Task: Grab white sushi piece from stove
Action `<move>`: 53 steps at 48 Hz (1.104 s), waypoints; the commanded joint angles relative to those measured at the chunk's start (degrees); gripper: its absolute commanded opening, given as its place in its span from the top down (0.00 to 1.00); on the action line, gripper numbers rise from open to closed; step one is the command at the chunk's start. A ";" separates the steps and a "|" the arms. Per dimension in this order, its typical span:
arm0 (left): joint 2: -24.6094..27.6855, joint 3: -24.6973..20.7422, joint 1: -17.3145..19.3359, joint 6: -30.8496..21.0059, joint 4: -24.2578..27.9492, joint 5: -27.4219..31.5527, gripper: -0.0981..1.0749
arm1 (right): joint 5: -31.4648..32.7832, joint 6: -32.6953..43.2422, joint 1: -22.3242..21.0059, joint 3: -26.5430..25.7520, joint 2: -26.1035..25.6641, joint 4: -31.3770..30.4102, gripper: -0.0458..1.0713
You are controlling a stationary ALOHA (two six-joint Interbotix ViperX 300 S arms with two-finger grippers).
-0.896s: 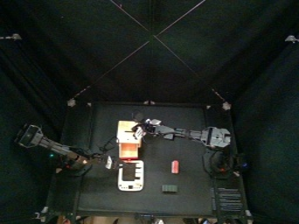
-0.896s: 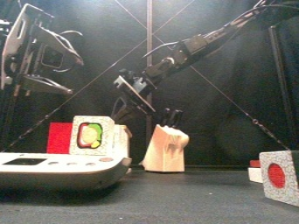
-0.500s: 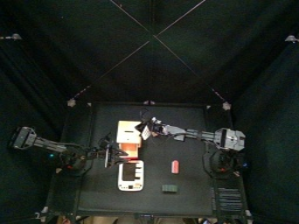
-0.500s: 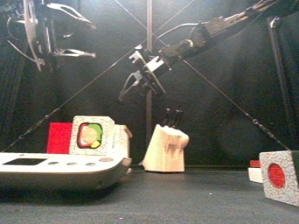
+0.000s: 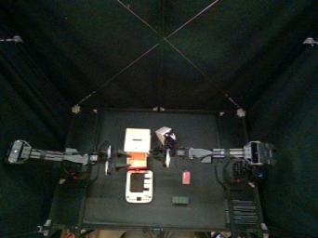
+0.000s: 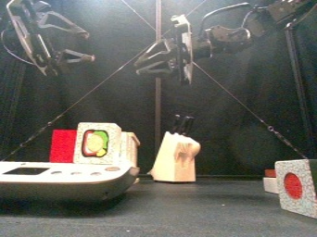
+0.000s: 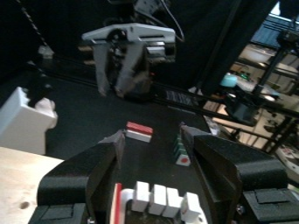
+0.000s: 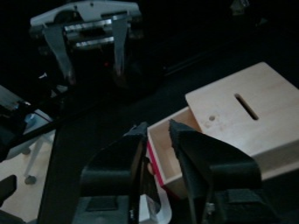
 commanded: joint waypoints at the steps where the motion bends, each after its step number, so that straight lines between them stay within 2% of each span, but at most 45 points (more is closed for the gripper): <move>1: -1.23 -0.44 2.64 0.09 2.29 -0.44 0.16 | -0.09 -0.18 1.76 0.35 -0.62 -0.26 0.29; 12: -3.52 2.72 3.60 0.00 5.63 -0.88 0.16 | 3.60 -0.09 4.57 2.37 -0.44 -2.11 0.14; 19: -3.69 4.31 3.60 -0.09 5.54 -1.85 0.16 | 9.84 -0.35 6.68 1.41 0.44 -2.72 0.07; 26: -3.60 4.92 3.60 -0.18 5.36 -2.02 0.16 | 13.36 -0.44 7.38 0.53 3.16 -5.27 0.06; 37: -3.60 5.89 2.72 -0.35 3.60 -2.02 0.16 | 14.33 -0.09 8.09 -2.29 9.05 -9.49 0.06; 53: -3.69 6.77 2.37 -0.35 1.49 -2.11 0.16 | 14.41 -0.09 8.09 -4.04 11.60 -9.93 0.08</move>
